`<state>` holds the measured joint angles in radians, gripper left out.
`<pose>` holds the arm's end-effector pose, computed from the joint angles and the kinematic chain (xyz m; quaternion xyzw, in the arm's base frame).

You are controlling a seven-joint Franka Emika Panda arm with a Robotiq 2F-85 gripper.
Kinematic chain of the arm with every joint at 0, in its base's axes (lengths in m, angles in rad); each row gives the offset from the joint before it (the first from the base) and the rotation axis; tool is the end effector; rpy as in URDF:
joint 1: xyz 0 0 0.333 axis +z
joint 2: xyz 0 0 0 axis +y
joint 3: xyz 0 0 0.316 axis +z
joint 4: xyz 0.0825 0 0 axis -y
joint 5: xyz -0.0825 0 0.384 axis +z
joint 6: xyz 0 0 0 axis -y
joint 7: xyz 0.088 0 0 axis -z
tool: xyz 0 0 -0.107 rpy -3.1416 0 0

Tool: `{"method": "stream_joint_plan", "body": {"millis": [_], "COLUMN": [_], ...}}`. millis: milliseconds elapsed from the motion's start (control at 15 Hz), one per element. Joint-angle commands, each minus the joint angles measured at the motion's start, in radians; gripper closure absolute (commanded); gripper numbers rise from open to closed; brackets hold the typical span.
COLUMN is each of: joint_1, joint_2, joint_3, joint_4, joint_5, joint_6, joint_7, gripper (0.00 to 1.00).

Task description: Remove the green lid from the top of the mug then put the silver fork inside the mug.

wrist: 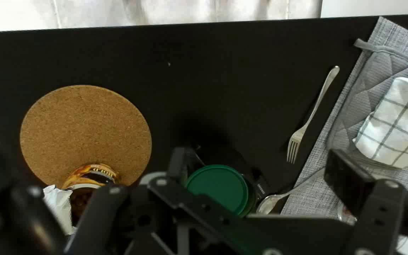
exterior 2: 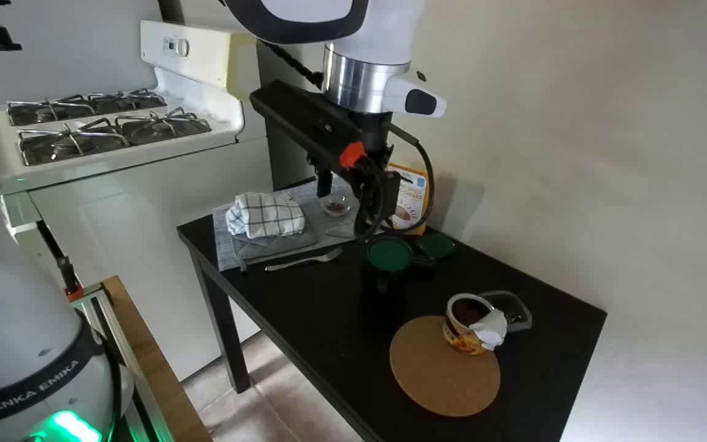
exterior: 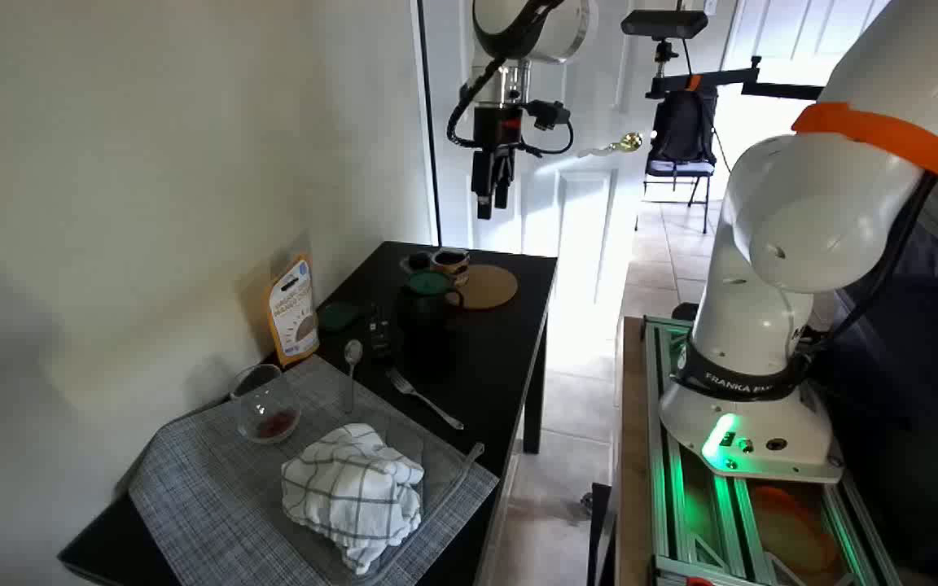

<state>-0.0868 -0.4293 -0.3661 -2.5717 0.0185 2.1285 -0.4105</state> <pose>0.3606 -0.1717 0.3974 -0.9964 0.0094 -0.0151 0.0834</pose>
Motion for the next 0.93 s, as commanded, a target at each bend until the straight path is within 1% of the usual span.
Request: {"method": "stream_joint_plan", "body": {"millis": [0,400,667,867], "joint_1": [-0.026,-0.022,0.007,0.021], "joint_2": [0.004,0.009,0.066,0.174], "joint_3": [0.025,0.017,-0.016,-0.034], "joint_4": [0.001,0.006,0.070,0.138], "joint_5": [0.013,0.026,0.130,0.220], "joint_6": [-0.002,0.001,0.110,0.167], "joint_7": [-0.010,-0.019,-0.100,-0.139], "gripper": [0.00,0.00,0.00,0.00]}}
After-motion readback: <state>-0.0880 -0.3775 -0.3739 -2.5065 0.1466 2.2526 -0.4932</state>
